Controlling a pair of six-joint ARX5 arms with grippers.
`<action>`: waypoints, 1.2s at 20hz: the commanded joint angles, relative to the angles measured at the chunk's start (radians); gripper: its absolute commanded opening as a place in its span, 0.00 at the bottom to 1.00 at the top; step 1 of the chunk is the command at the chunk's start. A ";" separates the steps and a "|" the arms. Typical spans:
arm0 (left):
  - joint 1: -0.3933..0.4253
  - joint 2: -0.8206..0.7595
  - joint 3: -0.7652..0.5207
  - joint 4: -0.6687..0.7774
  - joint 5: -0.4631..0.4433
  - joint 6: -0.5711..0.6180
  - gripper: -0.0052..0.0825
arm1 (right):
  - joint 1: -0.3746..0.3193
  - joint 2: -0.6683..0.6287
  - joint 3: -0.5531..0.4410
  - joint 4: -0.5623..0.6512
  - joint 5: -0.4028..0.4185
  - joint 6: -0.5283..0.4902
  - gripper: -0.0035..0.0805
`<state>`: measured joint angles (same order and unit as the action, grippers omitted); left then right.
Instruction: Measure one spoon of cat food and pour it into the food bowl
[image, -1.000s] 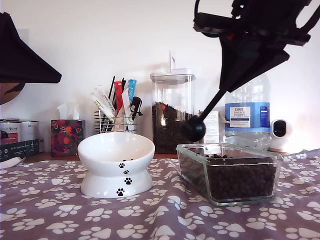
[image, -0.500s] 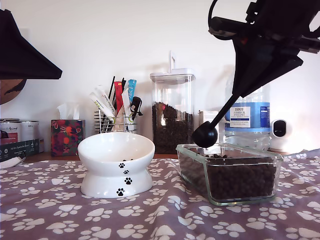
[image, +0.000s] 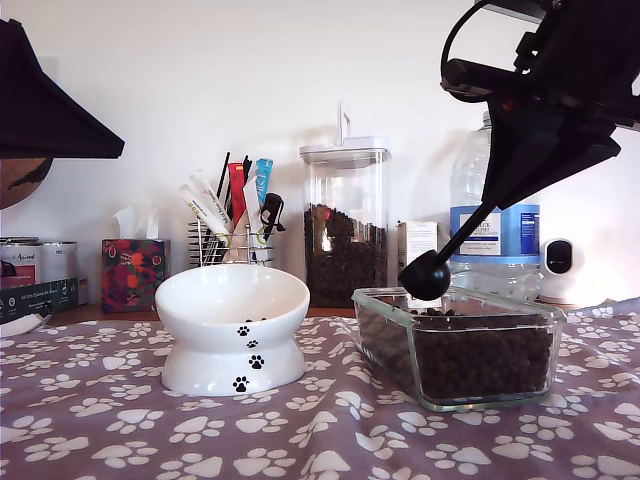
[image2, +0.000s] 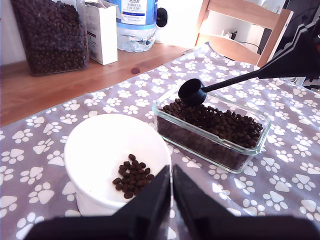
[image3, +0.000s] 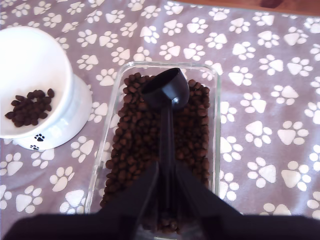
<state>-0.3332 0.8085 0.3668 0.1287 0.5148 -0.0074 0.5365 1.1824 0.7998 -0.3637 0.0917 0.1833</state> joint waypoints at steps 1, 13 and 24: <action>-0.003 0.010 -0.003 0.008 -0.001 0.009 0.04 | -0.002 0.019 -0.054 0.008 -0.009 0.006 0.03; -0.004 0.010 -0.003 0.008 0.000 0.008 0.04 | -0.002 0.107 -0.083 -0.006 -0.041 0.000 0.03; -0.063 0.010 -0.003 -0.054 0.005 0.009 0.04 | 0.000 0.122 -0.081 -0.024 -0.082 -0.088 0.10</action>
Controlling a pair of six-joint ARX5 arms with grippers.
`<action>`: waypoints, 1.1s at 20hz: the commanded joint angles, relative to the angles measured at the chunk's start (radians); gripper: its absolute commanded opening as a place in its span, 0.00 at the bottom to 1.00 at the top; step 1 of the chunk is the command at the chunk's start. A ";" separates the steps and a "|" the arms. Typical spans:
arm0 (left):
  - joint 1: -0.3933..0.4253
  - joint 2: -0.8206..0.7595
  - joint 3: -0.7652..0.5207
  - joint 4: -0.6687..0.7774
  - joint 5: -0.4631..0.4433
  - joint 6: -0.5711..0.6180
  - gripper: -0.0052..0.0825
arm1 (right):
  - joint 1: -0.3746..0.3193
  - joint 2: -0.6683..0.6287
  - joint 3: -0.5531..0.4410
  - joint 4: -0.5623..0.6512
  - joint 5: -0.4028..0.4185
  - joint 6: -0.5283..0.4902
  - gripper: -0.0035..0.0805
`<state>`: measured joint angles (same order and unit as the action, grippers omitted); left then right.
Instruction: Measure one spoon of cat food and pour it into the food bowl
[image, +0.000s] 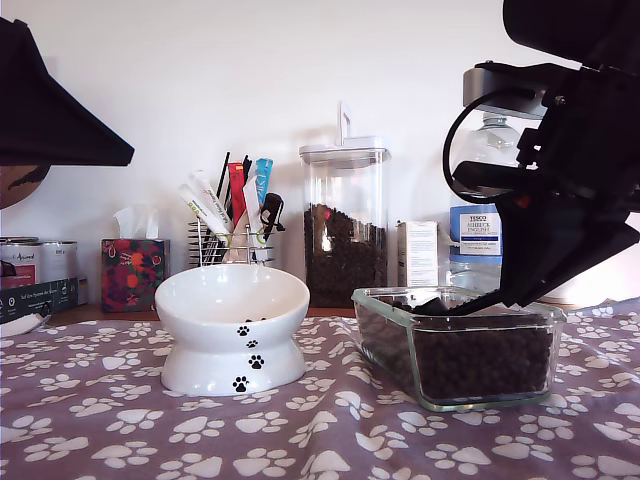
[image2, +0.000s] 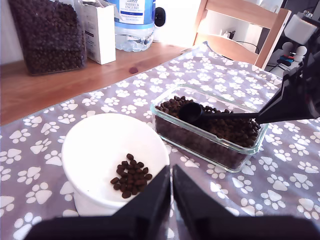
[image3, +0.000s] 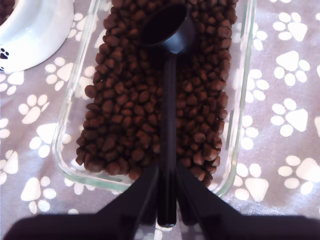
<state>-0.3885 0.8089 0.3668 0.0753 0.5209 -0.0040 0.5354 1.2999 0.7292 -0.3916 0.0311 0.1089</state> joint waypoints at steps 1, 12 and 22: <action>-0.017 0.010 -0.003 -0.013 -0.006 0.005 0.04 | 0.001 0.005 -0.009 0.003 -0.022 -0.019 0.14; -0.039 0.010 -0.003 -0.034 -0.005 0.005 0.04 | 0.001 -0.005 0.108 -0.122 -0.026 -0.058 0.30; -0.039 0.010 -0.003 -0.019 -0.053 0.006 0.04 | -0.036 -0.104 0.137 -0.048 0.037 -0.084 0.03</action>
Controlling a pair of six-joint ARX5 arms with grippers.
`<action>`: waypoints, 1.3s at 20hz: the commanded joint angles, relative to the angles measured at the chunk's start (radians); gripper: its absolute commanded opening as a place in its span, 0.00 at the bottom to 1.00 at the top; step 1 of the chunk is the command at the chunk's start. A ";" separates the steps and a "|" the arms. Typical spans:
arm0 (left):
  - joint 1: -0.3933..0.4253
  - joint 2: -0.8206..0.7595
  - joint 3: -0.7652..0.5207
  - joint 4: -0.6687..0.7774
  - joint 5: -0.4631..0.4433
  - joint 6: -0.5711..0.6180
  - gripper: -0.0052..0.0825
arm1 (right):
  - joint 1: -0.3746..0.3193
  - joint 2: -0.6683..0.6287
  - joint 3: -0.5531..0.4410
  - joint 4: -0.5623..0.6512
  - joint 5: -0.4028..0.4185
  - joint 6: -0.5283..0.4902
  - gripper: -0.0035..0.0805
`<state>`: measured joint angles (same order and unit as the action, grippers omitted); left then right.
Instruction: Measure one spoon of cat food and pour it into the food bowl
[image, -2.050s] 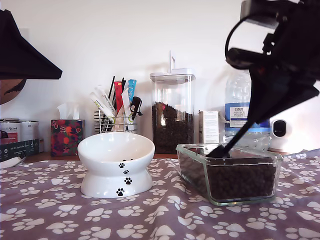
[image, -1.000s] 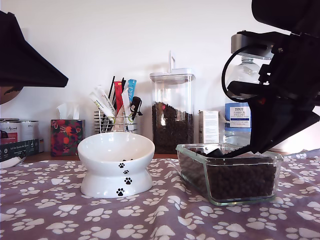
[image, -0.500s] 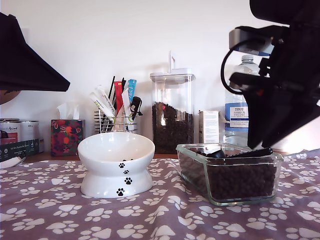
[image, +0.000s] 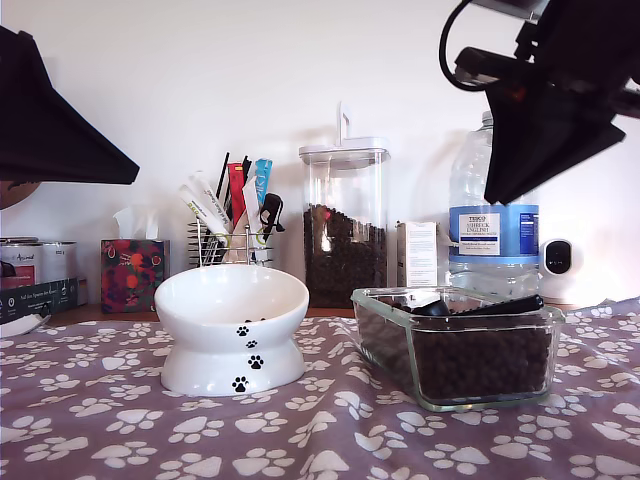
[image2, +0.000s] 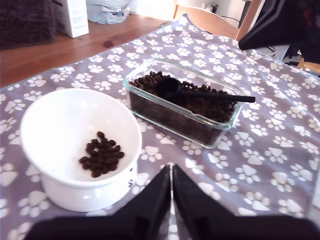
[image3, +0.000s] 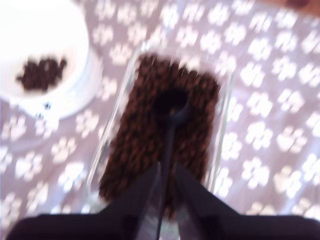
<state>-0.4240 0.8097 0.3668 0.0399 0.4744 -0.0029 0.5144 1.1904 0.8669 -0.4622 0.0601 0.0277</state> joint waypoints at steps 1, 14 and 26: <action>-0.003 0.009 -0.003 0.023 -0.031 0.005 0.04 | -0.034 0.002 -0.016 0.070 0.013 -0.003 0.03; 0.009 -0.067 -0.013 0.073 -0.175 -0.032 0.04 | -0.161 -0.485 -0.484 0.537 0.018 -0.038 0.03; -0.015 -0.288 -0.017 -0.105 -0.169 -0.050 0.04 | -0.126 -0.831 -0.509 0.158 0.028 -0.057 0.03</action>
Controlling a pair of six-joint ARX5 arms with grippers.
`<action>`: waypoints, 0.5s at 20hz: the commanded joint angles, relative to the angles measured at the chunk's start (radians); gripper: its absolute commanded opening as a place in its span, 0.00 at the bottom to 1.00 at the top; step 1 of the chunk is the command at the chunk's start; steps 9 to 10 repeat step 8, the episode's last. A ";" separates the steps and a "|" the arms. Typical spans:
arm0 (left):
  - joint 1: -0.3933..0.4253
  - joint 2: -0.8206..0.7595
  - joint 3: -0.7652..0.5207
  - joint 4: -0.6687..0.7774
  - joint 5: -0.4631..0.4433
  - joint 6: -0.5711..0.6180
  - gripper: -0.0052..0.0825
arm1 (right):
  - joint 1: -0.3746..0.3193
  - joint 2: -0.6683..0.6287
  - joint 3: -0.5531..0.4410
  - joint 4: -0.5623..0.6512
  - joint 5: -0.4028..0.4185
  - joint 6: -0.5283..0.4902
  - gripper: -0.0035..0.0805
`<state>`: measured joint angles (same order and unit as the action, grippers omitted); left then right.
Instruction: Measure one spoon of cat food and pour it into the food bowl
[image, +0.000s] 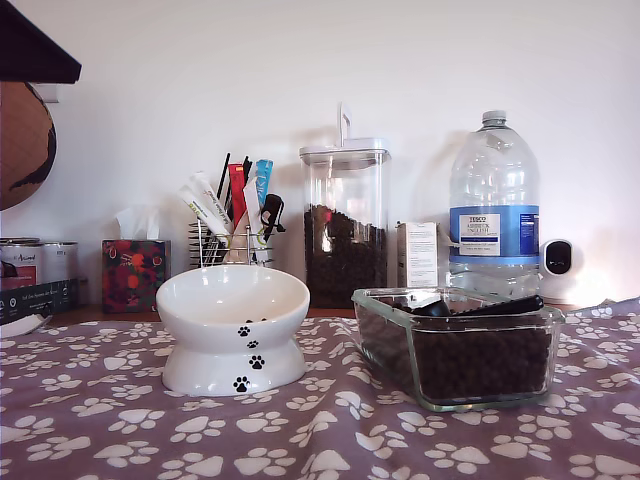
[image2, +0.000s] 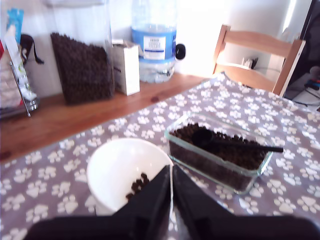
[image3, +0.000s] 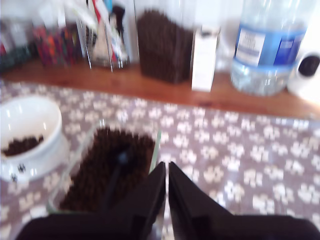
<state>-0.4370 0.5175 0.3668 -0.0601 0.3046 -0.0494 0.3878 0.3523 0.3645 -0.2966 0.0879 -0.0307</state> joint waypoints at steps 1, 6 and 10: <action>-0.002 0.004 -0.017 -0.023 0.000 -0.003 0.04 | 0.001 0.008 -0.006 -0.036 0.000 0.001 0.03; -0.002 0.006 -0.017 -0.134 0.000 -0.003 0.04 | 0.001 0.009 -0.006 -0.173 0.000 0.001 0.03; -0.002 0.006 -0.017 -0.176 0.000 -0.003 0.04 | 0.001 0.009 -0.006 -0.217 0.000 0.001 0.03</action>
